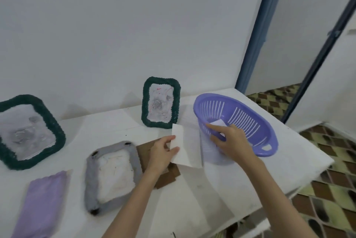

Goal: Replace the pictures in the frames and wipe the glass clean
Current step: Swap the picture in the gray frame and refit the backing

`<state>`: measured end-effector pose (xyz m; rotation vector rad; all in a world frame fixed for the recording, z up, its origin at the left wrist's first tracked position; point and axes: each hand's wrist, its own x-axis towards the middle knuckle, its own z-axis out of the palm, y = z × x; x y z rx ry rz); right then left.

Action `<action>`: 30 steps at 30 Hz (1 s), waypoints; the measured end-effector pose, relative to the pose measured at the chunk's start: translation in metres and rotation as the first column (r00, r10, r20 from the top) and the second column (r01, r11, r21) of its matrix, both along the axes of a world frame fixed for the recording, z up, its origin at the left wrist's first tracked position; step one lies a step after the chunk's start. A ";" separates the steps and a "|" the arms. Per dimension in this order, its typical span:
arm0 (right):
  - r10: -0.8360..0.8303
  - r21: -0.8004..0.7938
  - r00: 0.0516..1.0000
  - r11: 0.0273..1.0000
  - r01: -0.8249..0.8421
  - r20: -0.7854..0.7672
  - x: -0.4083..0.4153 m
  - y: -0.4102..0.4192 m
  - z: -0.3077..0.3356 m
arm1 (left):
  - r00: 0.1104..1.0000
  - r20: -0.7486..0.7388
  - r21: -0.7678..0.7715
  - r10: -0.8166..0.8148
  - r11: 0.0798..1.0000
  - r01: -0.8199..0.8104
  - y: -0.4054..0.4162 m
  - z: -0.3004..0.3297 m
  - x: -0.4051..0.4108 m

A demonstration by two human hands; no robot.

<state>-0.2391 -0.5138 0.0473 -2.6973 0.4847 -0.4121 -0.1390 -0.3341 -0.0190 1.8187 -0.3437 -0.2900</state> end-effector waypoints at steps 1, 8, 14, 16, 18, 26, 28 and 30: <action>-0.003 0.032 1.000 0.999 0.002 0.031 0.000 -0.006 0.002 | 1.000 -0.015 0.000 -0.020 1.000 0.020 -0.008 0.000 0.000; 0.029 0.304 0.994 0.951 -0.061 0.110 -0.001 -0.029 0.022 | 0.971 0.070 0.241 -0.229 0.948 0.206 -0.048 -0.008 0.000; 0.083 0.315 0.994 0.944 -0.100 0.065 -0.007 -0.018 0.011 | 0.875 0.325 0.690 -0.358 0.723 0.039 -0.059 -0.023 0.002; 0.099 0.293 0.994 0.950 -0.108 0.048 -0.009 -0.013 0.005 | 0.878 0.322 0.689 -0.354 0.724 0.039 -0.060 -0.022 0.003; 0.098 0.301 0.994 0.948 -0.107 0.043 -0.009 -0.010 0.001 | 0.921 0.304 0.538 -0.243 0.842 0.044 -0.061 -0.015 0.001; 0.007 0.431 0.997 0.901 -0.042 0.083 -0.005 -0.056 0.013 | 0.995 0.064 -0.169 -0.081 0.981 0.091 -0.085 0.024 -0.026; -0.082 0.367 0.997 0.927 0.077 -0.003 0.005 -0.080 0.013 | 0.992 0.113 -0.082 -0.061 0.994 0.071 -0.089 0.019 -0.024; -0.109 0.297 0.979 0.942 0.157 -0.173 0.014 -0.097 0.009 | 0.993 0.114 -0.085 -0.041 0.995 0.051 -0.087 0.016 -0.023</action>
